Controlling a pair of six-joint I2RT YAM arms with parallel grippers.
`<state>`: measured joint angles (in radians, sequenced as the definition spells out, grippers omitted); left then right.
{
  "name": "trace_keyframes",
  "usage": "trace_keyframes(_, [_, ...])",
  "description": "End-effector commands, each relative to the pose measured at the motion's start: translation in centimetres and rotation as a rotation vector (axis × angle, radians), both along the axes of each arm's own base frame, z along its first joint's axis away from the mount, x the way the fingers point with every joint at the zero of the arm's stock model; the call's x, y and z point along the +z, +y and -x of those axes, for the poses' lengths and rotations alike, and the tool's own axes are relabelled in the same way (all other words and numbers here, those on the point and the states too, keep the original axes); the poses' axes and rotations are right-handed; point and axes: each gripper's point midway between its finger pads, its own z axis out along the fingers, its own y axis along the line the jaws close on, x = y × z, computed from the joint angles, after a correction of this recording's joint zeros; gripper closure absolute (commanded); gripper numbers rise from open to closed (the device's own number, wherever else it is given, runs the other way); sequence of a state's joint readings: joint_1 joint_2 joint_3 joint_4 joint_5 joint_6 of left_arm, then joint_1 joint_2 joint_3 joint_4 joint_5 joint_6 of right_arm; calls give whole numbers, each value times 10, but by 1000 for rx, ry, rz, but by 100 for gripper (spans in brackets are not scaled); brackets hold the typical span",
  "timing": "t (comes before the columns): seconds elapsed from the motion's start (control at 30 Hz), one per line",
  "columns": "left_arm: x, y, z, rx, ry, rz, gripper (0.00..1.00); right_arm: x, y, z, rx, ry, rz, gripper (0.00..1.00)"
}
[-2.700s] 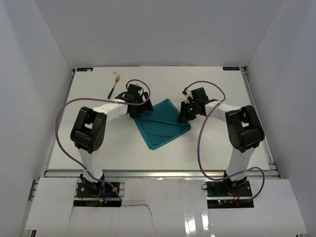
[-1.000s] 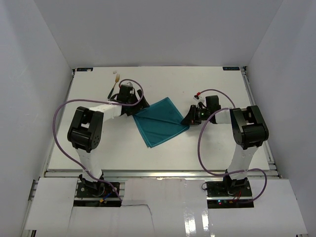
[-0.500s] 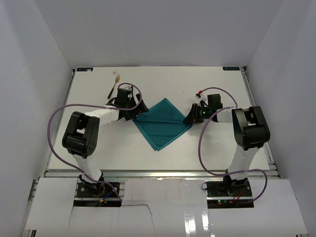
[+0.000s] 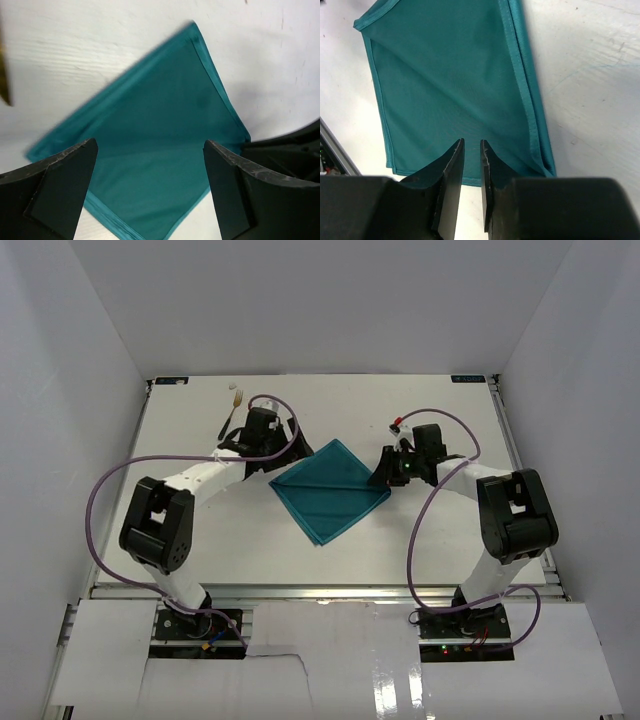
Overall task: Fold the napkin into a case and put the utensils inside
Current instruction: Smooth out the napkin at the center of the board.
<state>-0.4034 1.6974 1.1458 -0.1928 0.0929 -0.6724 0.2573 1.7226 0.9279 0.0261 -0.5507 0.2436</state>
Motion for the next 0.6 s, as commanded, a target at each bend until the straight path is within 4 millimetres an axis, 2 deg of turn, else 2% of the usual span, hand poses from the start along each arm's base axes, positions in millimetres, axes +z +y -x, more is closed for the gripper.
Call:
trace_keyframes(0.0, [-11, -33, 21, -114, 31, 10, 2, 13, 10, -12, -40, -21, -37, 75])
trace_keyframes(0.07, [-25, -34, 25, -117, 73, 4, 2, 13, 15, -15, -36, -33, -49, 75])
trace_keyframes(0.1, [-38, -33, 25, -110, 100, -15, 2, 7, 14, -17, -47, -18, -42, 75])
trace_keyframes(0.23, [-61, -21, 22, -67, 145, -67, 2, -13, 7, -18, -81, 20, 5, 75])
trace_keyframes(0.37, [-72, -7, 15, -31, 170, -82, 2, -33, 2, -17, -103, 62, 35, 75])
trace_keyframes(0.57, [-87, 13, 21, 9, 204, -121, 2, -58, -19, -12, -178, 127, 83, 76])
